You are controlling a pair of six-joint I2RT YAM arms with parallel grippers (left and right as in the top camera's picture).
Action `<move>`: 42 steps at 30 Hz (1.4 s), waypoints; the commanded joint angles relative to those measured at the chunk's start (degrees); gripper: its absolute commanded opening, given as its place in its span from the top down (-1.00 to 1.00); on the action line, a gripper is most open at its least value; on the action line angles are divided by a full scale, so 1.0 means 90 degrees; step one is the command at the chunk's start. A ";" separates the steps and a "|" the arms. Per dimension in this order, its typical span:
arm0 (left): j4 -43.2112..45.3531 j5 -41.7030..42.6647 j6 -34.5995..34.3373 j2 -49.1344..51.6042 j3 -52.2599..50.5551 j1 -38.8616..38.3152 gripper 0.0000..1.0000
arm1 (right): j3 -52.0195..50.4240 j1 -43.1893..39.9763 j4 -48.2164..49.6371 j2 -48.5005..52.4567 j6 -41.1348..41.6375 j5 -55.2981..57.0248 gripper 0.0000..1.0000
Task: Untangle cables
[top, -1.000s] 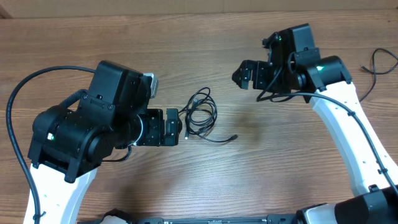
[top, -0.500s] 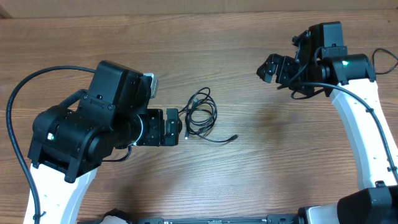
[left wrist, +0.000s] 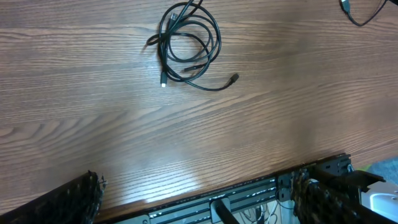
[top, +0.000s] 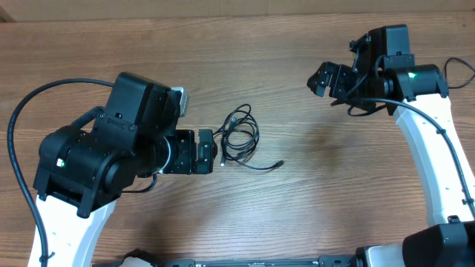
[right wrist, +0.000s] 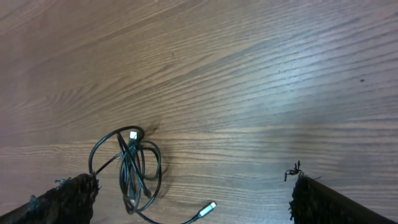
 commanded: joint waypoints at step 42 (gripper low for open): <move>0.0022 0.0002 -0.0046 0.0022 -0.0029 -0.0041 -0.99 | -0.0015 0.0005 0.0061 0.0005 -0.0032 0.0073 -1.00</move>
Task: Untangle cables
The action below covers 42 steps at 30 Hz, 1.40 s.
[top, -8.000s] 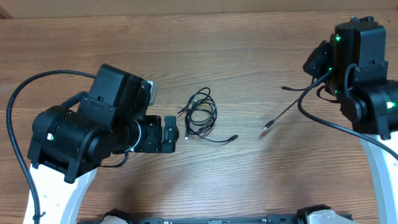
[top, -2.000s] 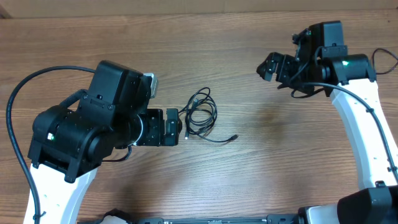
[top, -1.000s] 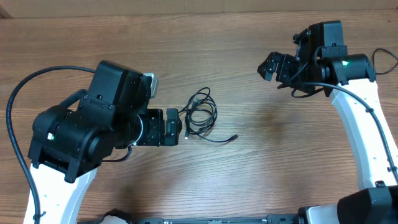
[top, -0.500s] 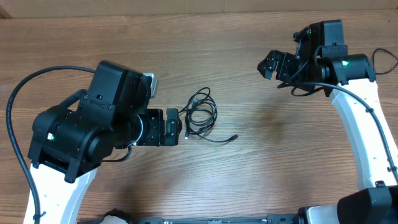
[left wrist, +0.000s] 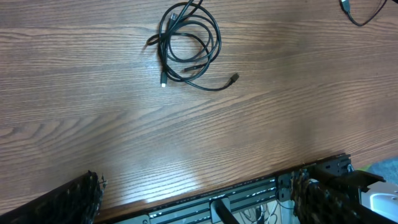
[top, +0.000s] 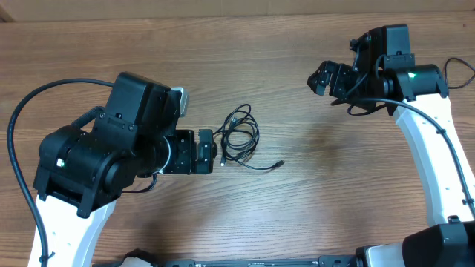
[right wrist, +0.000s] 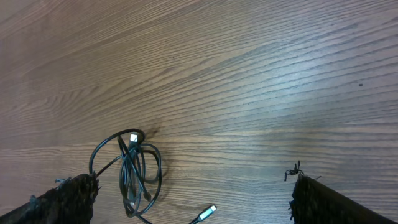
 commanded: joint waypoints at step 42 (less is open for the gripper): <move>0.0367 0.0002 -0.0311 0.0216 -0.0032 -0.0041 -0.99 | -0.0318 0.0719 -0.0500 -0.0032 0.0015 -0.0709 -0.82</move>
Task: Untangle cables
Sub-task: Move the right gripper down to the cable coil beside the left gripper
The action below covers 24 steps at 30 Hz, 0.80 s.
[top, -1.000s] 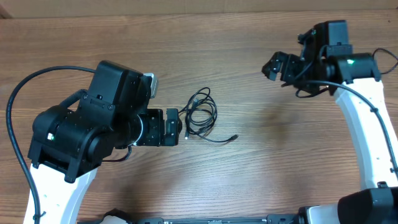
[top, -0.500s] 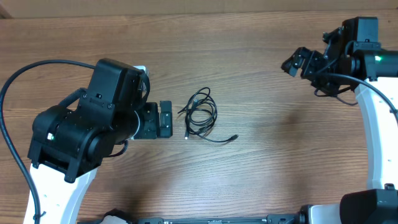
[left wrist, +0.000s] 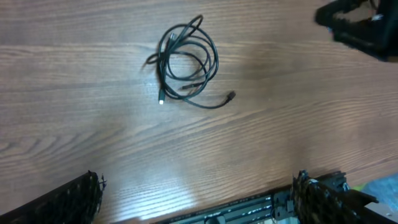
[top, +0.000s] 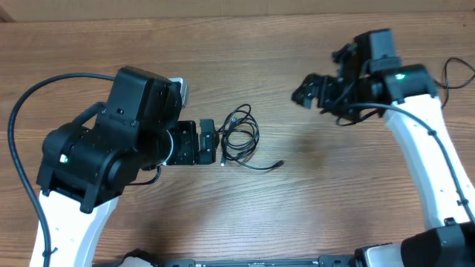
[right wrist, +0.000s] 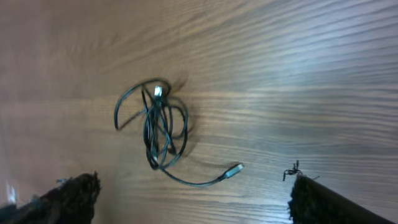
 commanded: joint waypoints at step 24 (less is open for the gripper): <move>-0.0245 0.0100 -0.0097 0.0427 -0.0032 -0.0041 -0.98 | -0.2013 0.1948 0.3276 0.0920 0.1280 0.0614 -0.08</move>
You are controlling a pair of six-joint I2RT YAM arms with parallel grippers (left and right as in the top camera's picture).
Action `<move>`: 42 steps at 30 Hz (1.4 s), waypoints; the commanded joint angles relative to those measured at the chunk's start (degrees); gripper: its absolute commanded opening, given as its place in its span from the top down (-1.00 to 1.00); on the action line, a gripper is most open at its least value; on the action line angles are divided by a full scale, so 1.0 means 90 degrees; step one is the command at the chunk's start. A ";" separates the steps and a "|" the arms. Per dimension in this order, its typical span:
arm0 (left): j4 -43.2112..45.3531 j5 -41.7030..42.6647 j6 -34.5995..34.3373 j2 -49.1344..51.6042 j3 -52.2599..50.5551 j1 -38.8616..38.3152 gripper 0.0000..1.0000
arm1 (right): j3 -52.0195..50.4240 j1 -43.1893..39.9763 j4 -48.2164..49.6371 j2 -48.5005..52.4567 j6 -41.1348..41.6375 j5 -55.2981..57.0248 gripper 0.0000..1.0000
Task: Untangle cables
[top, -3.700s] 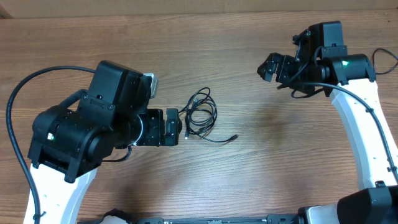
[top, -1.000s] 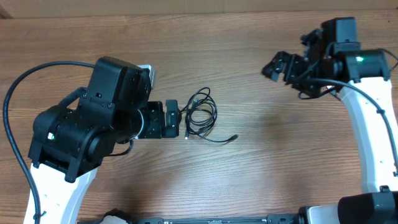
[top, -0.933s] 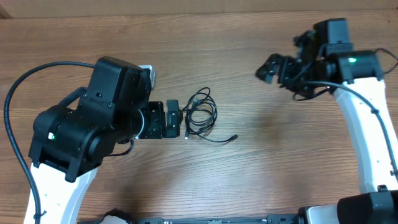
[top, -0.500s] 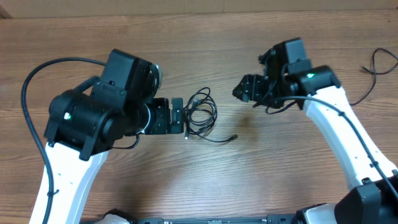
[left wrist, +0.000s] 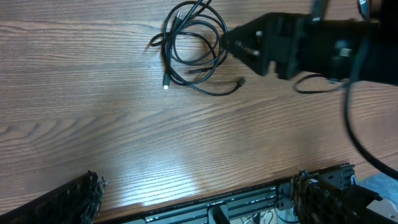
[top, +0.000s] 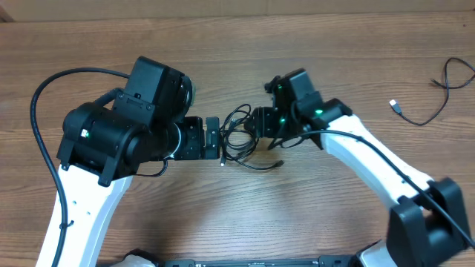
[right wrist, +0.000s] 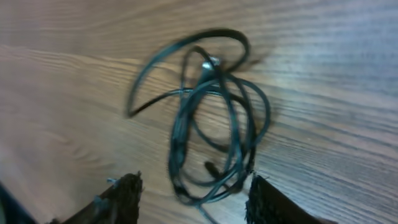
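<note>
A tangle of thin black cable point(top: 240, 135) lies on the wooden table, with one connector end trailing to the right point(top: 278, 164). My right gripper point(top: 257, 123) is low at the tangle's right side. In the right wrist view its fingers point(right wrist: 121, 199) straddle the near loops of the tangle point(right wrist: 211, 118), open, with a narrowed gap. My left gripper point(top: 216, 139) stands open just left of the tangle. From the left wrist the tangle point(left wrist: 189, 53) lies far ahead, the right gripper point(left wrist: 267, 43) beside it, and the left fingertips point(left wrist: 81, 199) are wide apart.
A second black cable point(top: 439, 95) with a light connector point(top: 395, 106) lies at the far right of the table. The table's front edge and a metal rail point(left wrist: 236, 202) run below the left gripper.
My right gripper has moved left and down from above and right of the tangle to its right side, and its jaws stand narrower. The left arm has shifted slightly right.
At the two oldest moments both arms stood still, the left gripper open beside the tangle's left, the right gripper open far off at the back right. Then the right gripper was nearer the tangle. Now its fingers straddle the tangle's loops.
</note>
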 commanded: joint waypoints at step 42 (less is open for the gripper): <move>0.0063 -0.0114 -0.0090 -0.0010 -0.0029 -0.0041 -0.98 | 0.2684 0.0007 -0.1955 -0.0787 -0.1175 -0.0415 0.93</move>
